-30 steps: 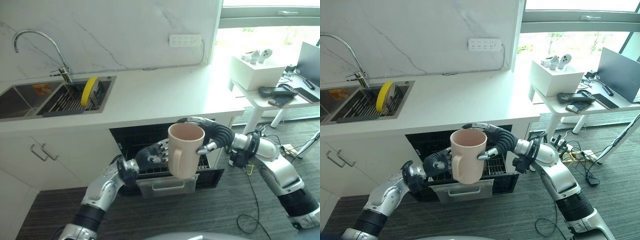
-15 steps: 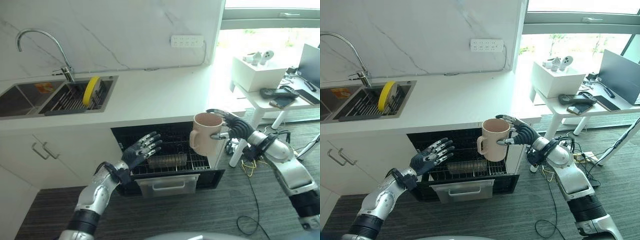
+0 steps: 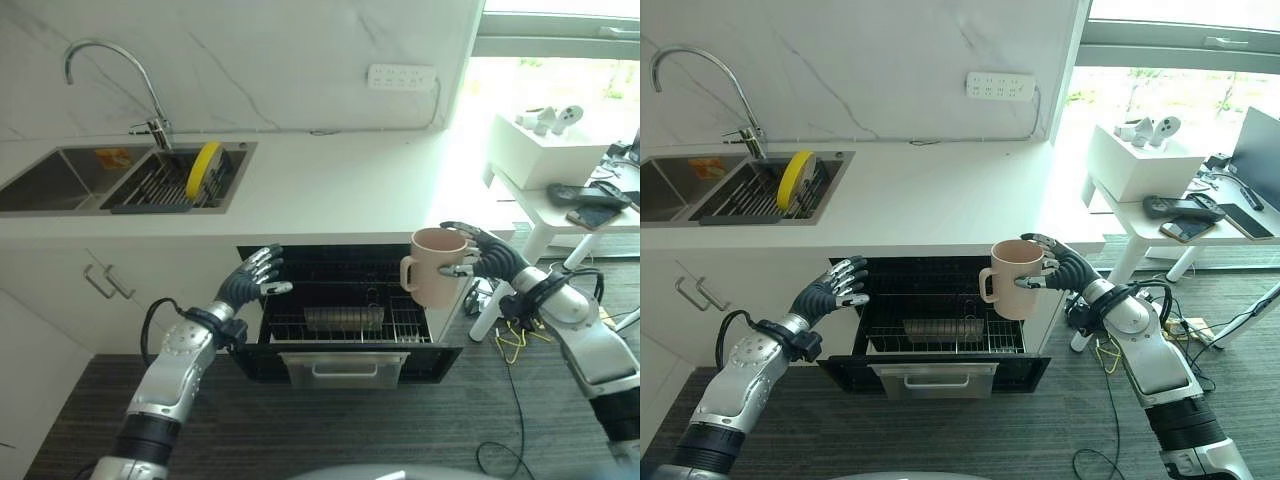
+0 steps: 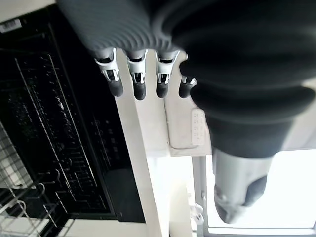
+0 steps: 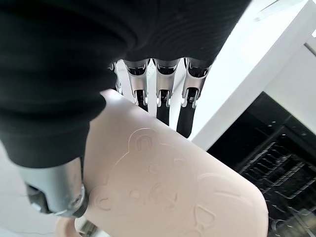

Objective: Place the dishes in the dishwasher.

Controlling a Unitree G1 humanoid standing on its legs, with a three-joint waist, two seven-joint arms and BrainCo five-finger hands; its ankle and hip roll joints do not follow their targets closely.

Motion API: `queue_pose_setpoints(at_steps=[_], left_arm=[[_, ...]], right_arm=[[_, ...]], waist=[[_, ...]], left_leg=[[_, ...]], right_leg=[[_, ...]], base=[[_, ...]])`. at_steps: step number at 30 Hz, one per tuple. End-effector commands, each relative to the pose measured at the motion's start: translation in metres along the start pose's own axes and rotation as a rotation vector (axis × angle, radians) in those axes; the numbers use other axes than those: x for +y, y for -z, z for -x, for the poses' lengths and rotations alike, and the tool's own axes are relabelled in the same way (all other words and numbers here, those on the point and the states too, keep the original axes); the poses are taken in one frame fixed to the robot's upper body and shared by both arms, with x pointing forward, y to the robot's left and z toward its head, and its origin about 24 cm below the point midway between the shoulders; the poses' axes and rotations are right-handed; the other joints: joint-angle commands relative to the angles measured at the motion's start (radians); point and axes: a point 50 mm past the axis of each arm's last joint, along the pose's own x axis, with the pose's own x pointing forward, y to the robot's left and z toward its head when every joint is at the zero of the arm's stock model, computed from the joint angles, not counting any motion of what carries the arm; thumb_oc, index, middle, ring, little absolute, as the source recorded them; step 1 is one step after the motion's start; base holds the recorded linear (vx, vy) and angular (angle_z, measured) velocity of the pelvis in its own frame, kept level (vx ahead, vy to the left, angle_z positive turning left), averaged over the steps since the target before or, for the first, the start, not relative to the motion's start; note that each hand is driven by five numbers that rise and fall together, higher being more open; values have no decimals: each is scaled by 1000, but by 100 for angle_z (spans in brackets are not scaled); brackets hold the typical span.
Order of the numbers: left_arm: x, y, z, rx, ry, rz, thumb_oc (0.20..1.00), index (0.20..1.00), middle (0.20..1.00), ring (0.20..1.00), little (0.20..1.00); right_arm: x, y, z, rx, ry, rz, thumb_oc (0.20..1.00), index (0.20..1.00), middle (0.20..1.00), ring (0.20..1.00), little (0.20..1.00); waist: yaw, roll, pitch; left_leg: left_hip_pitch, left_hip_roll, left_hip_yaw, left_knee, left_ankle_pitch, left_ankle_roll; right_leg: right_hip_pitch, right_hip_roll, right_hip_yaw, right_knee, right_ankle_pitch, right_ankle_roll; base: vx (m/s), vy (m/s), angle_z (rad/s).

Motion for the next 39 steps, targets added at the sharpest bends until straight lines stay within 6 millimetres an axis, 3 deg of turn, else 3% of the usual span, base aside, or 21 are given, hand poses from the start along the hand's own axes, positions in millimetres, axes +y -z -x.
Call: queue_pose_setpoints(at_steps=[1, 8, 22, 39], left_arm=[[16, -66, -21, -253, -86, -209, 1000, 1000, 1000, 1000, 1000], [31, -104, -30, -283, -123, -400, 1000, 1000, 1000, 1000, 1000], [43, -134, -47, -224, -123, -520, 1000, 1000, 1000, 1000, 1000], [45, -104, -79, -5, -114, -508, 1000, 1000, 1000, 1000, 1000]], right_arm=[[-39, -54, -11, -218, 164, 108, 200, 200, 200, 200, 200], [-53, -79, -17, -292, 204, 168, 200, 200, 200, 200, 200], [-86, -121, -23, -347, 306, 301, 200, 200, 200, 200, 200], [-97, -154, -42, -362, 305, 383, 200, 200, 200, 200, 200]], waist=[[7, -8, 101], [-4, -16, 195], [-30, -12, 259], [-56, 2, 328]], left_leg=[[-70, 49, -44, 165, -82, -23], [-202, 62, -69, 311, -134, -17], [-267, 65, -75, 393, -170, -11], [-369, 53, -73, 426, -175, -12]], right_leg=[[-70, -15, 41, 179, -110, -36], [-210, -36, 81, 314, -150, -40], [-326, -68, 121, 410, -150, -12], [-475, -82, 154, 470, -145, 2]], base=[[-241, -66, 26], [-109, -27, -3], [-40, 8, 0], [-80, 32, -4]])
